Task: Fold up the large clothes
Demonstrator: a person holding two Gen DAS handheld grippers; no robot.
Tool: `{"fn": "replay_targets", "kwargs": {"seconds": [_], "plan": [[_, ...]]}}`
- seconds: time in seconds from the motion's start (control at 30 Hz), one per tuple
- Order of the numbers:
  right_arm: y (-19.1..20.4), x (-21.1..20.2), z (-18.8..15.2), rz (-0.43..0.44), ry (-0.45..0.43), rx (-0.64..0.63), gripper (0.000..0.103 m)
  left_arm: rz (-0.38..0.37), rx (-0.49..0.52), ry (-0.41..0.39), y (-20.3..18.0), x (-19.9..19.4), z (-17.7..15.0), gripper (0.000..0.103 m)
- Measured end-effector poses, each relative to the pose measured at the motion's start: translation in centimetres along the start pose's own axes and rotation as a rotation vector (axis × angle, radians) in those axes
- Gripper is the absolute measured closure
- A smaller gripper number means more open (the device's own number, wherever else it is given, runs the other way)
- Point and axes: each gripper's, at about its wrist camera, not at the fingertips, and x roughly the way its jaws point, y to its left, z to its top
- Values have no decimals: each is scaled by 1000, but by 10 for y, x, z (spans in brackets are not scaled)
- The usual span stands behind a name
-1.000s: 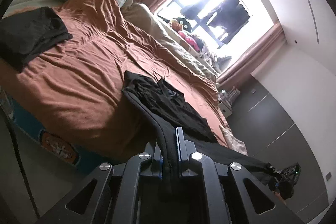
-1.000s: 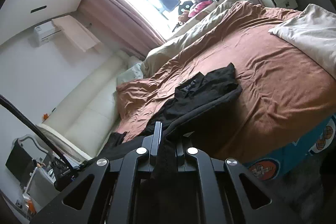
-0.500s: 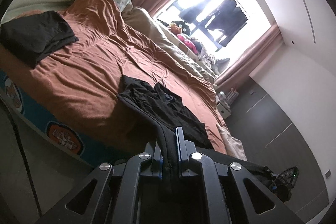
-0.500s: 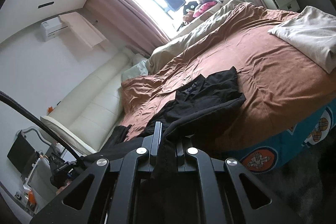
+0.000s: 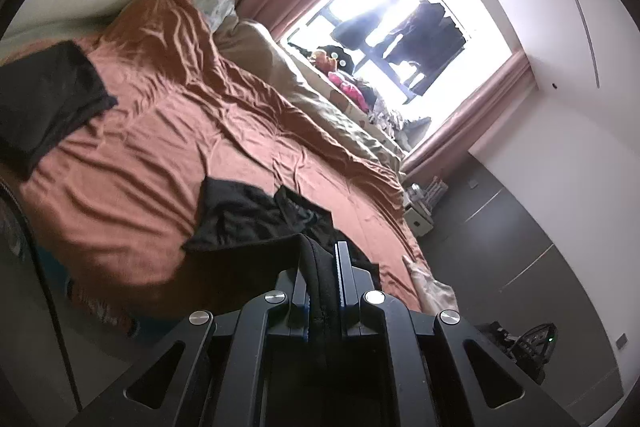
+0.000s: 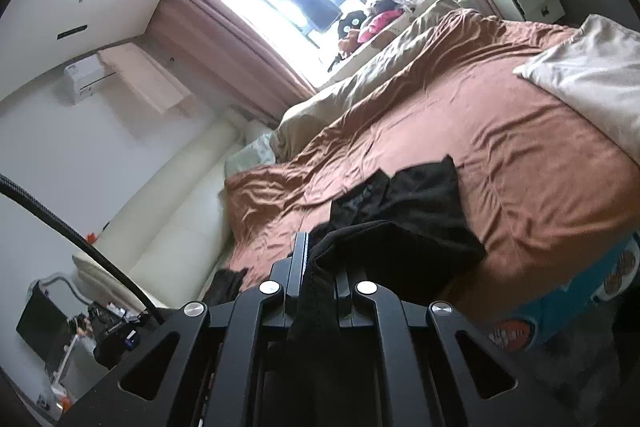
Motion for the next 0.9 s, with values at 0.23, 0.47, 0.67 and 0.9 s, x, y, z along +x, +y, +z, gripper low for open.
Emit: {"fn": "replay_targets", "kwargs": {"seconds": [0.23, 0.47, 0.67, 0.9], "plan": [[-3, 45, 34, -7, -26, 12, 96, 5, -2, -22, -8, 39, 46, 93], [-13, 103, 64, -42, -27, 4, 96, 44, 8, -13, -6, 91, 79, 93], [-26, 158, 86, -75, -2, 3, 96, 102, 2, 14, 17, 147, 95, 93], [-48, 240, 106, -141, 48, 12, 96, 162, -54, 81, 67, 219, 101, 93]]}}
